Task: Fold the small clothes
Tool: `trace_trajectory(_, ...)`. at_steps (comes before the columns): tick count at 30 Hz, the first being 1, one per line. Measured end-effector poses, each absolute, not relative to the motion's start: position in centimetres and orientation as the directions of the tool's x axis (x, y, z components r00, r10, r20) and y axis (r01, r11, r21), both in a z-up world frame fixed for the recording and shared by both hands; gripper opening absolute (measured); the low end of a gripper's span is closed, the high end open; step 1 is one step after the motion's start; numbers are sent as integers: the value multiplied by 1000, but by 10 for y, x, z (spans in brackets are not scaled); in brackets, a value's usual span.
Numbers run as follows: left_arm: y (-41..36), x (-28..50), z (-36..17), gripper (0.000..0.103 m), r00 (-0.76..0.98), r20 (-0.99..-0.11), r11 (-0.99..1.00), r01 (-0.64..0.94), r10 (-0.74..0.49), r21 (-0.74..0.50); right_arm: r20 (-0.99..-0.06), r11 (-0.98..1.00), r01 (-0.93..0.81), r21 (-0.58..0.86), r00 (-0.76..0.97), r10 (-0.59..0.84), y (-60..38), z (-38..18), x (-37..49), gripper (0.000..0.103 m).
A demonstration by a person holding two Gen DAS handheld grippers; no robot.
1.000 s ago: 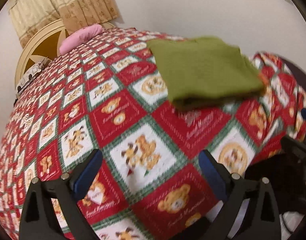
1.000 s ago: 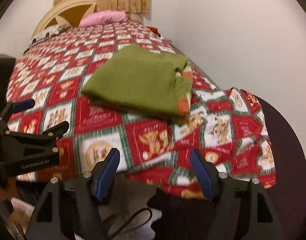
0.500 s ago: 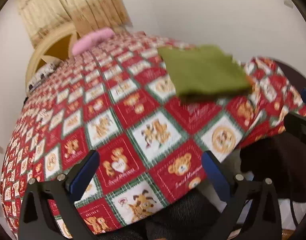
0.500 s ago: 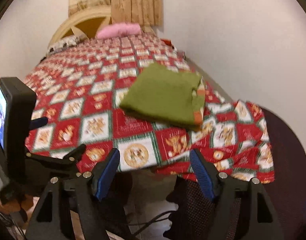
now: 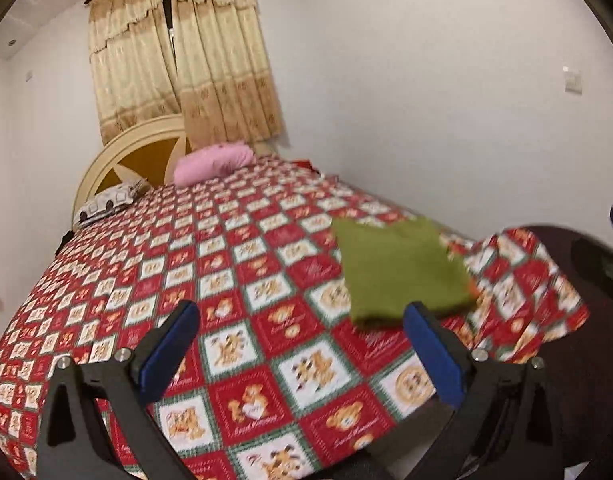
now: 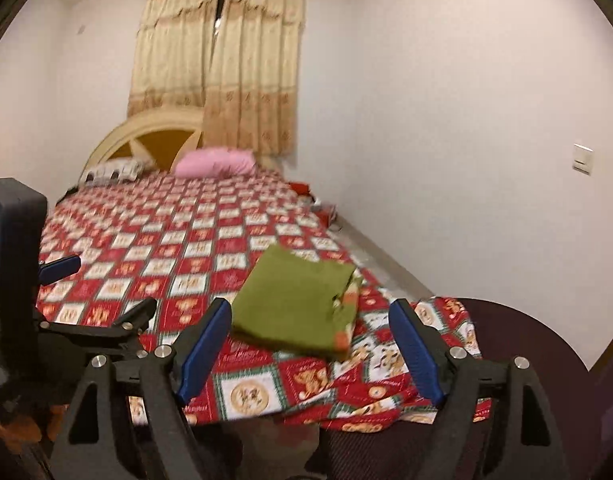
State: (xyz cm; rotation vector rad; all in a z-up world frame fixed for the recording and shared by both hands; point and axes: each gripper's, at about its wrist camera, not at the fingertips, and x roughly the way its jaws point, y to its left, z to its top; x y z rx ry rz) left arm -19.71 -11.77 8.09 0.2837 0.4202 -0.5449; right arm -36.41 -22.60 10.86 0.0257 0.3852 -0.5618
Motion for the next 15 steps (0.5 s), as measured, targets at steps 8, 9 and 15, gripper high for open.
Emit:
trace_trajectory(8, -124, -211, 97, 103, 792, -377, 822, 557, -481, 120, -304, 799, 600, -27, 757, -579, -239, 117, -380, 86)
trace_trajectory(9, -124, -213, 97, 103, 794, -369, 822, 557, -484, 120, -302, 796, 605, -20, 755, -582, -241, 117, -382, 87)
trace_trajectory(15, -123, -215, 97, 103, 799, -353, 824, 554, -487, 116, -309, 791, 612, -15, 750, -585, -245, 115, -383, 87)
